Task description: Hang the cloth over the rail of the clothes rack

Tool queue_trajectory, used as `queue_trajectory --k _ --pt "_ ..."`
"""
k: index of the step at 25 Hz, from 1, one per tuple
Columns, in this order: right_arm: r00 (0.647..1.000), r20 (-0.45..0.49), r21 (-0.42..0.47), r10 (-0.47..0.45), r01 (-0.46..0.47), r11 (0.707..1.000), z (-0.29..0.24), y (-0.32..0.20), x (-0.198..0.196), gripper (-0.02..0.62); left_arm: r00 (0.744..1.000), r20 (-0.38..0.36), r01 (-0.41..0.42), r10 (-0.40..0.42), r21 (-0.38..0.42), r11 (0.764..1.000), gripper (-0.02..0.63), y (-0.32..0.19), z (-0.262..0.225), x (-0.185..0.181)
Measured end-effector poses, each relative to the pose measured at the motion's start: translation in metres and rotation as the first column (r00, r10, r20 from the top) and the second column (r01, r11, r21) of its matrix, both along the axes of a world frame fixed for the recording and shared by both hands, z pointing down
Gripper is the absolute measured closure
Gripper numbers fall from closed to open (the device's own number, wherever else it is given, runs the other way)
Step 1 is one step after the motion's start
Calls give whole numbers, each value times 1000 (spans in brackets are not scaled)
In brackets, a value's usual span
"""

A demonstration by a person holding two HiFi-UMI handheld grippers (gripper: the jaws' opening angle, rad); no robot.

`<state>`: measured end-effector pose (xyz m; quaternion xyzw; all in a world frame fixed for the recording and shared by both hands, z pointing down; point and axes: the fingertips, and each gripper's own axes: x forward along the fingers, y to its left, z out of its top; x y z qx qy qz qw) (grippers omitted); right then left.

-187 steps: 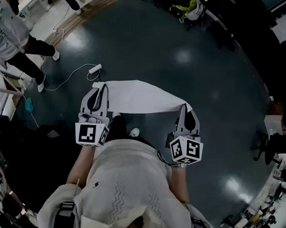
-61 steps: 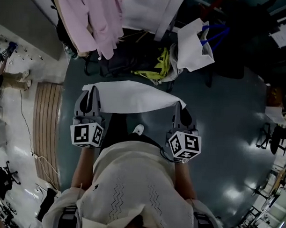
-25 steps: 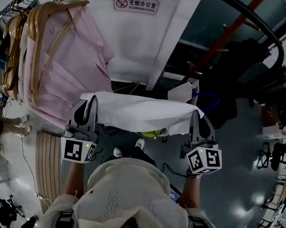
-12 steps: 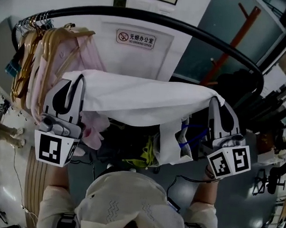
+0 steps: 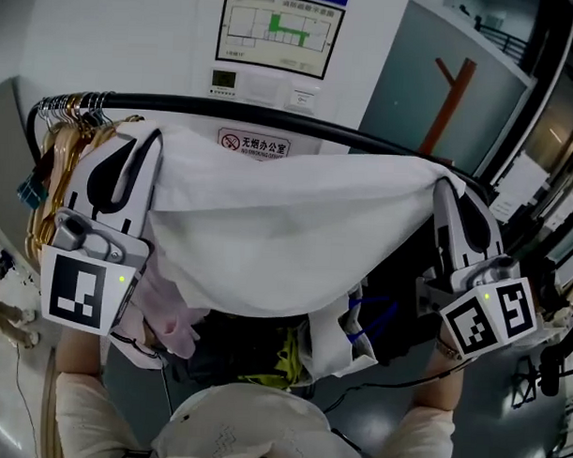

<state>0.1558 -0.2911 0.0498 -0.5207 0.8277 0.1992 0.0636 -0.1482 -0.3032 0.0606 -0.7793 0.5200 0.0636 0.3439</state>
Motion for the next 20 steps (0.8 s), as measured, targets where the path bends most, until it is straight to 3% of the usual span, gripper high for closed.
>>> queue_trajectory --k 3,10,15,20 --pt "999 -26 49 30 -28 998 -23 -1 -4 572 999 32 -7 7 11 1000 589 -8 -21 1" --pt "990 -106 128 88 -74 989 -70 -3 -9 572 976 202 48 -75 136 990 588 -22 -75 7" --pt "991 -104 150 83 -67 986 -113 -20 -12 572 968 221 91 -121 140 986 588 -55 -108 0" --pt "991 -105 115 81 -69 991 -149 -57 -16 572 952 245 149 -182 147 978 589 -98 -141 -5"
